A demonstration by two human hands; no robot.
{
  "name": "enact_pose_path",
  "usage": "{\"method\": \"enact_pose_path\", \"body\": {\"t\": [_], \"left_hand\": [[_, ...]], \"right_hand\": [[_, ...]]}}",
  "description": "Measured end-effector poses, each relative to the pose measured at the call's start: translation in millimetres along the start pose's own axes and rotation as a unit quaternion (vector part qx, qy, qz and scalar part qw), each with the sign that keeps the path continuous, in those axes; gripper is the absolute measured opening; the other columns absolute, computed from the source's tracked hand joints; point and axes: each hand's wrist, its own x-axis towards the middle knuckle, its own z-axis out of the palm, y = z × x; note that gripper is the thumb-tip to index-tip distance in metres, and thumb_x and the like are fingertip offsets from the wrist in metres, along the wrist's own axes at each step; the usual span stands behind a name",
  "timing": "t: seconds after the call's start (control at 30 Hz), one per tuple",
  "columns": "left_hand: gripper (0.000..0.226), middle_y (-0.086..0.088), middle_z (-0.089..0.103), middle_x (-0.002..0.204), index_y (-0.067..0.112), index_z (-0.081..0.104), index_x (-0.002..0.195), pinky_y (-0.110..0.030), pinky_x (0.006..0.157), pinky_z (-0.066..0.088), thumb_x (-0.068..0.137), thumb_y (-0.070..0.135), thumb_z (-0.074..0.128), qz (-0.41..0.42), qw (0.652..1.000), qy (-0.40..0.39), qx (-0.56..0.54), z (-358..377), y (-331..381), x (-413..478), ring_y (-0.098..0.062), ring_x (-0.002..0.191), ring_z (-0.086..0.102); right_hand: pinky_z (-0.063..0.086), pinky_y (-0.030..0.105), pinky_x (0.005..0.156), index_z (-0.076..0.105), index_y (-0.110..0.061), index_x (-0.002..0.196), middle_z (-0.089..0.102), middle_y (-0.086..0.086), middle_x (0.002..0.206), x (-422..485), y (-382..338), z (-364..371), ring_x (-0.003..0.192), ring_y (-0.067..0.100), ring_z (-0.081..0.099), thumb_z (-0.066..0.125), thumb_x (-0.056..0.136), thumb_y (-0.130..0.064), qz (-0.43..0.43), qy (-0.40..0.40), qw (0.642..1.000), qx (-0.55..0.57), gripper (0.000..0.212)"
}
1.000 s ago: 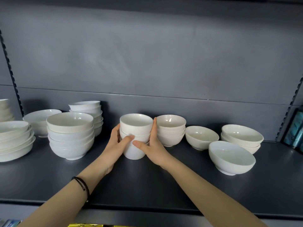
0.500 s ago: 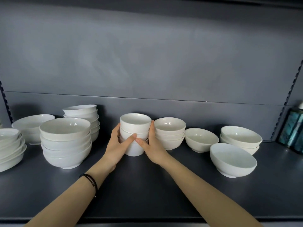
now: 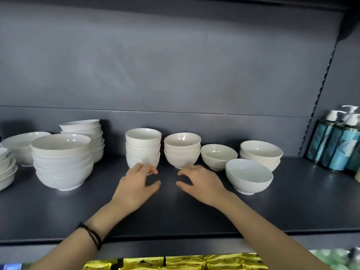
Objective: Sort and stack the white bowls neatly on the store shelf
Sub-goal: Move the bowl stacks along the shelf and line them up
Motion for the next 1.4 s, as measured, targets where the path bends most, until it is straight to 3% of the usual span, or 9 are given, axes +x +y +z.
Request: {"method": "enact_pose_path", "body": {"t": [0.1,0.27,0.37,0.57,0.73,1.0,1.17,1.3,1.4], "left_hand": [[0.038,0.011,0.052,0.122,0.032,0.057,0.12,-0.033,0.096,0.038,0.086,0.048,0.057,0.103,0.975,0.017,0.196,5,20,-10,-0.014,0.115,0.051],[0.043,0.002,0.066,0.104,0.026,0.067,0.108,-0.038,0.079,0.049,0.073,0.052,0.067,0.183,0.945,0.006,0.27,23,57,-16,-0.021,0.094,0.064],[0.052,0.001,0.06,0.122,0.027,0.059,0.124,-0.039,0.093,0.043,0.08,0.056,0.059,0.211,0.934,-0.023,0.289,38,88,-16,-0.021,0.112,0.057],[0.083,0.006,0.035,0.149,0.027,0.023,0.149,-0.032,0.109,0.033,0.082,0.063,0.057,0.117,0.981,-0.126,0.086,69,131,3,-0.012,0.134,0.036],[0.079,0.017,0.043,0.125,0.026,0.031,0.143,-0.025,0.104,0.034,0.079,0.038,0.076,0.016,0.952,-0.173,-0.252,86,154,18,-0.006,0.117,0.041],[0.058,0.011,0.064,0.122,0.03,0.052,0.128,-0.016,0.086,0.051,0.077,0.026,0.079,-0.012,0.887,-0.204,-0.413,106,161,36,-0.006,0.113,0.061],[0.053,0.013,0.066,0.112,0.035,0.056,0.116,-0.01,0.074,0.05,0.074,0.014,0.081,-0.016,0.878,-0.169,-0.448,107,166,29,0.0,0.1,0.064],[0.062,0.01,0.067,0.112,0.036,0.058,0.116,-0.024,0.086,0.054,0.064,0.021,0.087,0.002,0.885,-0.103,-0.455,97,168,27,-0.006,0.105,0.063],[0.062,0.015,0.066,0.108,0.037,0.054,0.113,-0.011,0.075,0.051,0.062,0.02,0.083,0.004,0.876,-0.044,-0.481,85,169,33,0.002,0.099,0.063]], "right_hand": [[0.046,0.031,0.085,0.056,-0.025,0.128,0.059,-0.006,0.124,-25,14,-12,0.114,0.015,0.053,0.052,0.094,-0.046,-0.032,0.034,0.997,-0.054,0.04],[0.054,0.03,0.059,0.072,-0.019,0.1,0.071,-0.003,0.094,-69,48,-30,0.088,0.019,0.066,0.072,0.083,-0.035,-0.052,0.132,0.981,-0.133,0.024],[0.054,0.026,0.051,0.075,-0.017,0.088,0.07,-0.003,0.087,-92,68,-43,0.083,0.017,0.067,0.08,0.075,-0.025,-0.061,0.193,0.969,-0.144,0.016],[0.057,0.034,0.06,0.066,-0.02,0.115,0.063,0.001,0.119,-118,108,-63,0.105,0.023,0.063,0.078,0.074,-0.039,0.058,0.223,0.96,-0.158,0.047],[0.052,0.041,0.093,0.022,-0.022,0.15,0.031,0.0,0.151,-115,129,-57,0.134,0.023,0.038,0.067,0.078,-0.06,0.171,0.118,0.978,-0.01,0.094],[0.049,0.033,0.095,0.008,-0.022,0.153,0.047,0.002,0.142,-103,129,-50,0.125,0.022,0.052,0.079,0.072,-0.049,0.179,0.124,0.967,0.132,0.111],[0.044,0.005,0.079,0.021,-0.024,0.15,0.053,-0.013,0.118,-110,137,-41,0.113,0.009,0.055,0.087,0.064,-0.039,0.182,0.164,0.929,0.277,0.109],[0.04,-0.004,0.072,0.036,-0.035,0.137,0.051,-0.029,0.107,-103,130,-43,0.098,-0.002,0.055,0.09,0.06,-0.038,0.151,0.217,0.919,0.294,0.094],[0.046,0.004,0.08,0.043,-0.045,0.12,0.052,-0.034,0.103,-84,124,-51,0.1,-0.005,0.057,0.089,0.06,-0.037,0.138,0.23,0.903,0.335,0.076]]}}
